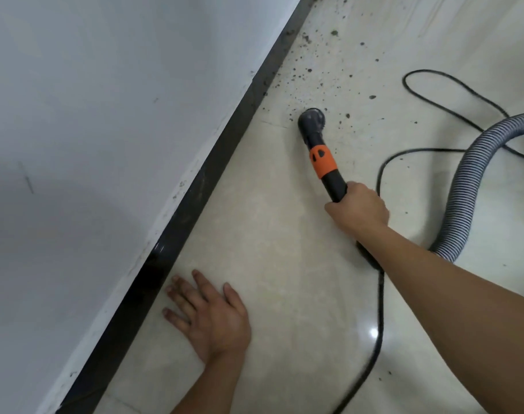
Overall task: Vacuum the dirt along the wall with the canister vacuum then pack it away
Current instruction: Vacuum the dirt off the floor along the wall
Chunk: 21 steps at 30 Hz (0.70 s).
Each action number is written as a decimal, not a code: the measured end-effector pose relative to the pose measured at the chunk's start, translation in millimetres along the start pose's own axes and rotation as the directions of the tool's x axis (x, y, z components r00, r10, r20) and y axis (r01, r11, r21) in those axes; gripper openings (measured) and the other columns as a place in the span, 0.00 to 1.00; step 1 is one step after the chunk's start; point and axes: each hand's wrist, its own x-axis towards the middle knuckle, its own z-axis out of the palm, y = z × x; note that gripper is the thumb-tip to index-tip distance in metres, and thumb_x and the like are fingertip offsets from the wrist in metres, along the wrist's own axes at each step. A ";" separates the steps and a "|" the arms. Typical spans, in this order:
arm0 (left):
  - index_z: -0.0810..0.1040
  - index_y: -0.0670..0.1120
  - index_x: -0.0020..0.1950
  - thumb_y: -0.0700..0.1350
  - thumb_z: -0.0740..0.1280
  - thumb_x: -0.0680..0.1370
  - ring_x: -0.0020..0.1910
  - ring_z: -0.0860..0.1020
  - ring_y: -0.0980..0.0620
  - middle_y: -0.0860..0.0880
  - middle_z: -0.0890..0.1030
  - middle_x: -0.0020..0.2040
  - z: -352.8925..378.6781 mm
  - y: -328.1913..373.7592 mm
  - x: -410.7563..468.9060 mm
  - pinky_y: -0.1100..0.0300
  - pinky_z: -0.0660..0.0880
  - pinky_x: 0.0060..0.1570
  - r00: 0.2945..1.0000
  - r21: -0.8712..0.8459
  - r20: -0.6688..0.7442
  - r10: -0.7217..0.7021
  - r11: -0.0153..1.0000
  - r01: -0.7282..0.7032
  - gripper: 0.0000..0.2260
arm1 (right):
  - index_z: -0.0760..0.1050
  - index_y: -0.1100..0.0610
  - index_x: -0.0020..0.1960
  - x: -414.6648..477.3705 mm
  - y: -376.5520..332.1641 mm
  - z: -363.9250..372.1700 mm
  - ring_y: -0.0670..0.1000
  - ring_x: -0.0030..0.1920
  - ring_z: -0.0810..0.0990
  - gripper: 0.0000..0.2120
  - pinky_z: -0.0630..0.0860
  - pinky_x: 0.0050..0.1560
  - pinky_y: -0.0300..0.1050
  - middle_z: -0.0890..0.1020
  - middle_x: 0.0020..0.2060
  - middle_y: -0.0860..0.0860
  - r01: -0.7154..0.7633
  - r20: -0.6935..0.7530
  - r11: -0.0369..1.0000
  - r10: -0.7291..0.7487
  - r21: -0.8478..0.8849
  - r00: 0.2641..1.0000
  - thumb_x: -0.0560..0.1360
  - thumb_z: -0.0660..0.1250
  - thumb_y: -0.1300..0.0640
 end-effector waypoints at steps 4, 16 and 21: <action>0.63 0.38 0.75 0.55 0.48 0.78 0.75 0.57 0.34 0.32 0.61 0.74 1.0 0.5 0.1 0.34 0.51 0.71 1.000 0.009 0.007 -0.005 1.000 0.005 0.30 | 0.71 0.52 0.51 1.1 -49.6 20.6 0.56 0.39 0.75 0.10 0.68 0.38 0.44 0.74 0.37 0.50 0.153 0.081 0.988 -0.152 -0.013 0.985 0.72 0.68 0.52; 0.61 0.38 0.76 0.55 0.48 0.78 0.75 0.55 0.34 0.33 0.58 0.75 1.9 -1.1 0.0 0.34 0.49 0.71 1.000 0.022 0.031 -0.002 1.000 0.001 0.31 | 0.72 0.53 0.53 -15.5 -48.5 13.1 0.56 0.40 0.74 0.12 0.68 0.40 0.44 0.76 0.41 0.51 0.071 0.080 0.997 -0.073 0.025 0.994 0.72 0.67 0.52; 0.60 0.38 0.76 0.55 0.47 0.78 0.76 0.53 0.35 0.32 0.57 0.76 -3.3 0.8 -0.4 0.34 0.48 0.71 0.998 0.004 0.054 -0.012 1.000 0.012 0.31 | 0.72 0.53 0.52 -100.6 3.4 8.5 0.55 0.39 0.76 0.10 0.70 0.39 0.44 0.78 0.40 0.50 0.023 0.102 1.000 -0.025 0.014 0.995 0.73 0.66 0.50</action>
